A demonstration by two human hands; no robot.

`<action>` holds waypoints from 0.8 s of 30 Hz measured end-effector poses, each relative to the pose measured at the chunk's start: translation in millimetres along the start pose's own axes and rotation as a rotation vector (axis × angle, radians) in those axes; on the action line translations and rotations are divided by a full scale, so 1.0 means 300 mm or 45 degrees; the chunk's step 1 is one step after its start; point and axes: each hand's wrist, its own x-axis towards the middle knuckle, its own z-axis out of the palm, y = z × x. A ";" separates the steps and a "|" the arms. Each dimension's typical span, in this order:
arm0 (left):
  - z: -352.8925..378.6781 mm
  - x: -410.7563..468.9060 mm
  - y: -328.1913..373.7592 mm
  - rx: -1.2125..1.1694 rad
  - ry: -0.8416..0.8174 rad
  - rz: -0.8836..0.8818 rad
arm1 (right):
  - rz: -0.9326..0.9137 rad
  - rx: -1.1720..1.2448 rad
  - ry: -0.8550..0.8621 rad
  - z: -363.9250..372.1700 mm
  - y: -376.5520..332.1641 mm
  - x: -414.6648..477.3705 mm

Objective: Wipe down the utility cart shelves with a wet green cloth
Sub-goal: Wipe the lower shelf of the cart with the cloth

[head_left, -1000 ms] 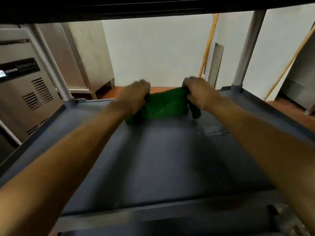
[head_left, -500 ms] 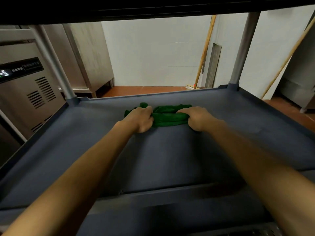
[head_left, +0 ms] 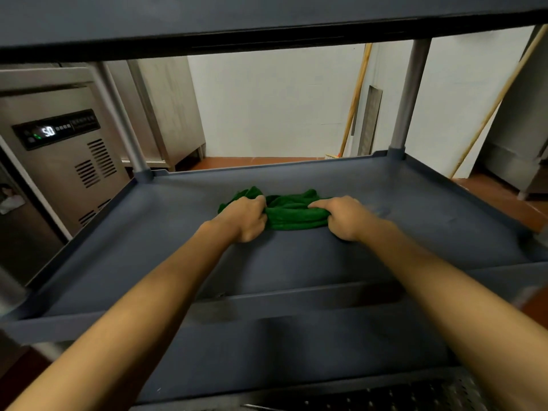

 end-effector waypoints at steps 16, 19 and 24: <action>-0.007 -0.203 0.069 0.015 0.037 0.049 | -0.138 -0.012 -0.056 -0.012 -0.009 -0.227; -0.011 -0.228 0.078 0.023 0.015 0.054 | -0.155 -0.012 -0.084 -0.027 -0.015 -0.269; -0.024 -0.267 0.101 -0.001 -0.032 0.077 | -0.181 0.027 -0.120 -0.047 -0.023 -0.320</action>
